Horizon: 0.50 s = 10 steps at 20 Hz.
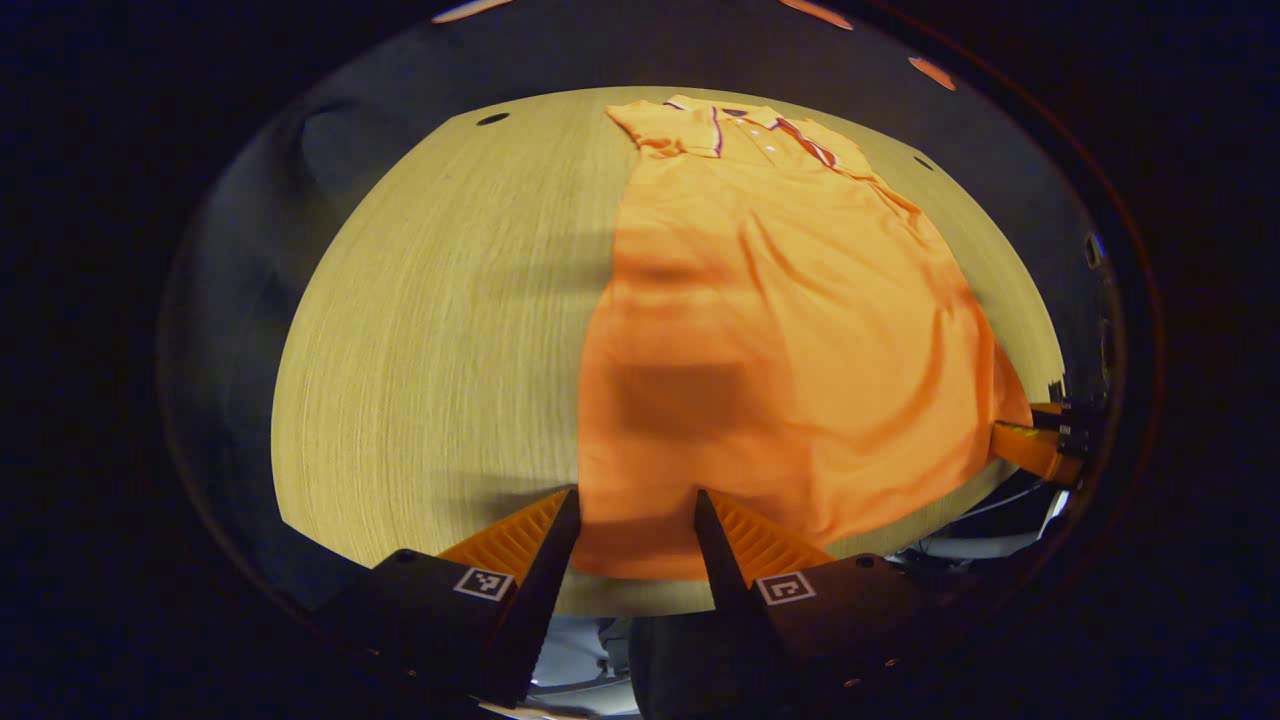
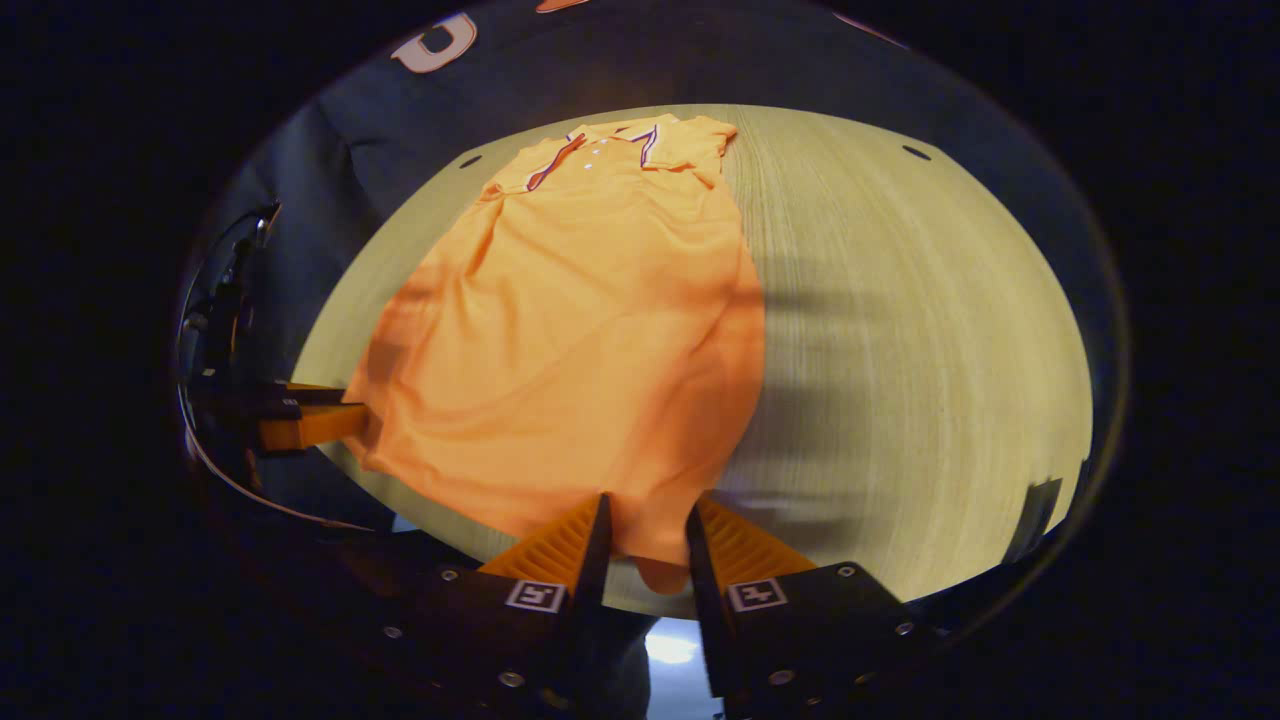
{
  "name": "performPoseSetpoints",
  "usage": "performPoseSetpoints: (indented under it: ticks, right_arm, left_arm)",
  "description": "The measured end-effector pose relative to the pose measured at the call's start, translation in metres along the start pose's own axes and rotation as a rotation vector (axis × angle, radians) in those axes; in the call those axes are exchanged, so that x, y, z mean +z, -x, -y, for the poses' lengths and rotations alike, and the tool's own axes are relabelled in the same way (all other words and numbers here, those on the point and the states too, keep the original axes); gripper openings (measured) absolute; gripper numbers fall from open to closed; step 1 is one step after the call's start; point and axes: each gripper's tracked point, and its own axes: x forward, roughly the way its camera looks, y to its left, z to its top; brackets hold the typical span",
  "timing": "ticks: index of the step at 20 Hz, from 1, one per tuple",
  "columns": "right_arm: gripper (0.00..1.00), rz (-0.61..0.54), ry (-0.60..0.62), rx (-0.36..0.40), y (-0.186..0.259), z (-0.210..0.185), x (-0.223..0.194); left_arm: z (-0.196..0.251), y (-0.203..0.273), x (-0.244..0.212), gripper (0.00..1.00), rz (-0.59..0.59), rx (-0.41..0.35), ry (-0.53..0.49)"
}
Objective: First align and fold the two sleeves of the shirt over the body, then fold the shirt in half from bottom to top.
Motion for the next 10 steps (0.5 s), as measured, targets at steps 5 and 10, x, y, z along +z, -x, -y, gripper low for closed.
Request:
performPoseSetpoints:
  ticks: [5, 10]
  right_arm:
    - [0.15, 0.006, -0.110, 0.071, -0.002, -0.004, 0.001]
    - [0.09, 0.088, -0.109, 0.174, 0.012, -0.029, 0.028]
  left_arm:
    - [0.016, -0.002, -0.004, 0.04, 0.026, 0.022, -0.037]
    - [0.019, 0.009, 0.020, 0.01, 0.097, -0.088, 0.086]
